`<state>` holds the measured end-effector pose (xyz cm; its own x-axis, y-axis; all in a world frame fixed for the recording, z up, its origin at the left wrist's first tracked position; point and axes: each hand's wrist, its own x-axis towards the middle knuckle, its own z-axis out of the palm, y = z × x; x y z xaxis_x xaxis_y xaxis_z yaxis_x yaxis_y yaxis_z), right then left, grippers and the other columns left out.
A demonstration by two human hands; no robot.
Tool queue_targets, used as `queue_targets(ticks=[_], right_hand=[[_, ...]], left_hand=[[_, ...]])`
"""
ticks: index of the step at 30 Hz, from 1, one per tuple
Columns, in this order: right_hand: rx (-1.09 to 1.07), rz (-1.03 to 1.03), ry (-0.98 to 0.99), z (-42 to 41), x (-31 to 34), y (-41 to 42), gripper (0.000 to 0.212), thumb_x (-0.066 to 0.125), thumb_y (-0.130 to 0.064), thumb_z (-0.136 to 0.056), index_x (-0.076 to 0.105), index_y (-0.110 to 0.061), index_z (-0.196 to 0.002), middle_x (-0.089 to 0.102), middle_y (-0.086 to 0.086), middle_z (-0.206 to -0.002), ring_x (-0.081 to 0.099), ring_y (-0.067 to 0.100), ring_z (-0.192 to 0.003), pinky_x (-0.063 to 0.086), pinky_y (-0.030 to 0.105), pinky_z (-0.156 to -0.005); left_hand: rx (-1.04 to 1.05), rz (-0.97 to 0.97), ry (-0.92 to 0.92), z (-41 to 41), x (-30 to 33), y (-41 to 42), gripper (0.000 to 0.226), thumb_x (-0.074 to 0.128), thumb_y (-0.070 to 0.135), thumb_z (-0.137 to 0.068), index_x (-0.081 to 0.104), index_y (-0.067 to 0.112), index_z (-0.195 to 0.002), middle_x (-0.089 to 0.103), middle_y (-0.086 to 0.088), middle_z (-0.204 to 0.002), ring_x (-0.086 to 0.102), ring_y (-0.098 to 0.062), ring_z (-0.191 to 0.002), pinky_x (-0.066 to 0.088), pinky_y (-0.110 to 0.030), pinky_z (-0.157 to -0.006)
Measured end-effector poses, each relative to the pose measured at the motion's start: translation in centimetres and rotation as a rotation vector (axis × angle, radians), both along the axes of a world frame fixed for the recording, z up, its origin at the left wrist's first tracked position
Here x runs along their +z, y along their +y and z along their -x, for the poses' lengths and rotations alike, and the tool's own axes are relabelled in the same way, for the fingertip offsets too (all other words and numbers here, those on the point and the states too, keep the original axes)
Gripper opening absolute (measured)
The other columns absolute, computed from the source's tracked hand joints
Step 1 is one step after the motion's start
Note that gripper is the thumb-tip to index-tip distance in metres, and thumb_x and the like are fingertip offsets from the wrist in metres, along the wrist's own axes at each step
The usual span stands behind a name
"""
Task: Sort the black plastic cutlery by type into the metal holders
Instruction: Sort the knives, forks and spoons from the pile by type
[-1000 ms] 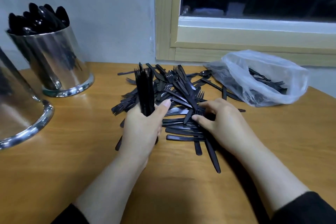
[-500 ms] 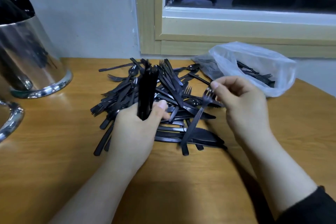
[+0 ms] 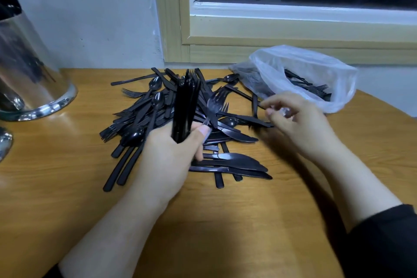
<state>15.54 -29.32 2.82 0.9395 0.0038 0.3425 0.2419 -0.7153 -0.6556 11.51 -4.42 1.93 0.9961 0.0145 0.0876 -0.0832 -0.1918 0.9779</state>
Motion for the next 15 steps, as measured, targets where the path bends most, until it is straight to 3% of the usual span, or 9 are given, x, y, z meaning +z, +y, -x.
queue_targets(ticks=[2, 4, 8, 11, 13, 15], right_hand=[[0.096, 0.189, 0.115, -0.4, -0.4, -0.9, 0.025, 0.073, -0.019, -0.09, 0.07, -0.029, -0.112, 0.062, -0.016, -0.113, 0.054, -0.004, -0.106, 0.03, 0.0, -0.09], [0.134, 0.279, 0.178, -0.7, -0.8, -1.0, 0.032, 0.076, -0.025, -0.087, 0.069, -0.03, -0.118, 0.06, -0.016, -0.121, 0.052, 0.002, -0.116, 0.03, 0.005, -0.097], [0.107, 0.284, 0.148, -1.2, -1.3, -0.5, 0.019, 0.077, -0.023, -0.087, 0.074, -0.029, -0.104, 0.064, -0.013, -0.113, 0.058, 0.007, -0.107, 0.039, 0.02, -0.095], [0.099, 0.242, 0.099, -1.2, -1.2, -0.4, 0.01, 0.076, -0.019, -0.088, 0.078, -0.026, -0.096, 0.066, -0.012, -0.109, 0.059, 0.006, -0.105, 0.039, 0.013, -0.094], [0.106, 0.2, 0.056, -0.9, -0.9, -0.2, 0.008, 0.075, -0.021, -0.088, 0.078, -0.027, -0.093, 0.064, -0.013, -0.111, 0.057, 0.004, -0.107, 0.035, 0.007, -0.093], [0.112, 0.104, -0.029, -0.5, -0.4, 0.4, 0.008, 0.075, -0.02, -0.089, 0.078, -0.027, -0.089, 0.064, -0.011, -0.107, 0.057, 0.003, -0.102, 0.039, 0.01, -0.089]], left_hand=[[0.01, -0.001, -0.008, -0.2, -0.1, 0.1, 0.032, 0.066, 0.035, -0.096, 0.071, 0.012, -0.075, 0.062, -0.021, -0.068, 0.046, -0.021, -0.052, 0.045, -0.038, -0.058], [0.014, -0.013, -0.011, -0.2, -0.2, 0.0, 0.028, 0.065, 0.038, -0.095, 0.071, 0.018, -0.076, 0.062, -0.019, -0.068, 0.047, -0.022, -0.052, 0.045, -0.039, -0.057], [0.018, -0.036, -0.023, -0.1, -0.5, -0.1, 0.028, 0.063, 0.045, -0.092, 0.071, 0.022, -0.078, 0.063, -0.018, -0.068, 0.048, -0.023, -0.052, 0.046, -0.04, -0.058], [0.006, -0.051, -0.027, 0.0, -0.4, -0.2, 0.029, 0.064, 0.043, -0.095, 0.071, 0.021, -0.077, 0.061, -0.02, -0.067, 0.047, -0.023, -0.05, 0.047, -0.039, -0.056], [0.016, -0.041, -0.031, 0.0, -0.3, -0.3, 0.025, 0.063, 0.039, -0.095, 0.071, 0.022, -0.078, 0.061, -0.019, -0.064, 0.048, -0.021, -0.049, 0.045, -0.029, -0.05], [0.039, -0.026, -0.042, 0.0, -0.2, -0.2, 0.021, 0.062, 0.034, -0.096, 0.071, 0.025, -0.079, 0.062, -0.015, -0.061, 0.05, -0.017, -0.048, 0.044, -0.021, -0.049]])
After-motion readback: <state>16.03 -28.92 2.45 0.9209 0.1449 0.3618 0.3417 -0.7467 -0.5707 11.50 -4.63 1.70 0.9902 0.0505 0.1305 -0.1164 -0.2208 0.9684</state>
